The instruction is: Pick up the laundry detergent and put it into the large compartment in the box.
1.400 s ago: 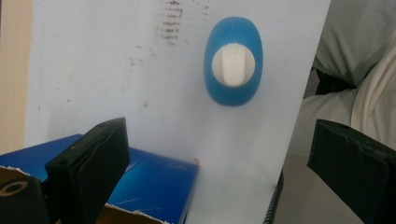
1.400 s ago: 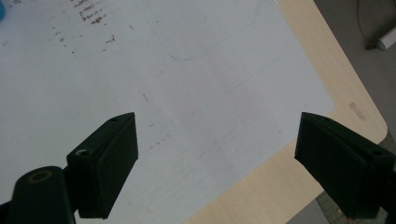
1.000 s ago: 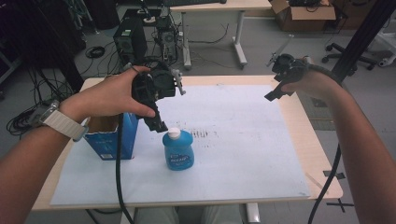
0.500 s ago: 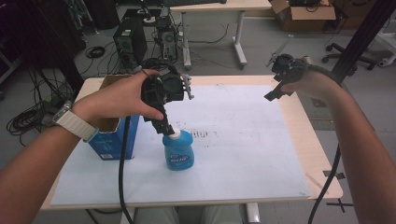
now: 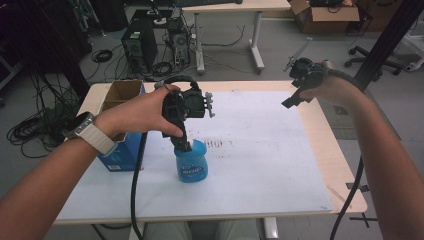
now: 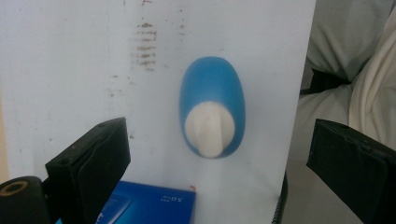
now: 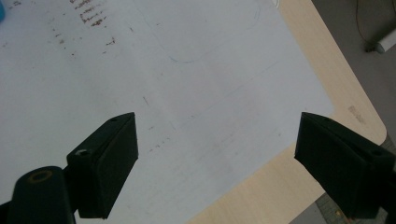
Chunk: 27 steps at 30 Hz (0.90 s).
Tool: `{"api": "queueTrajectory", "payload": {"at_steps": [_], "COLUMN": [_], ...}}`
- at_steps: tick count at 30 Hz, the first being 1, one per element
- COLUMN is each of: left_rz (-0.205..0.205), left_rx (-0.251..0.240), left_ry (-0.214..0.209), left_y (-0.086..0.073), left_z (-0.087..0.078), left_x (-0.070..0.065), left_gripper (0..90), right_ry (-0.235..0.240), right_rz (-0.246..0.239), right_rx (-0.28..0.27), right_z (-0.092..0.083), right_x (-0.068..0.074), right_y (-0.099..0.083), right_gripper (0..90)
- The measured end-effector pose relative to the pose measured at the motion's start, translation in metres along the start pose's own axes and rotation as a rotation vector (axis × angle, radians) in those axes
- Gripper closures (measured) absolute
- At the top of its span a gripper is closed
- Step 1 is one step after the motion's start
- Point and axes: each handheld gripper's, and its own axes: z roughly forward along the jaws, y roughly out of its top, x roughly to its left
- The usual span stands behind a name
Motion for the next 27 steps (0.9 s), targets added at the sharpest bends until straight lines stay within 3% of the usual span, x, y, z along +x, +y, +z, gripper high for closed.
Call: {"api": "queueTrajectory", "payload": {"at_steps": [27], "left_rz": [0.025], "left_rx": [0.033], "left_ry": [-0.03], "left_y": [0.005], "left_z": [0.046], "left_x": [0.0], "left_gripper": [6.8], "right_ry": [0.002], "right_rz": [-0.004], "right_rx": [0.001], "right_z": [0.003], "right_x": [-0.002], "right_y": [0.001], "right_gripper": [13.2]}}
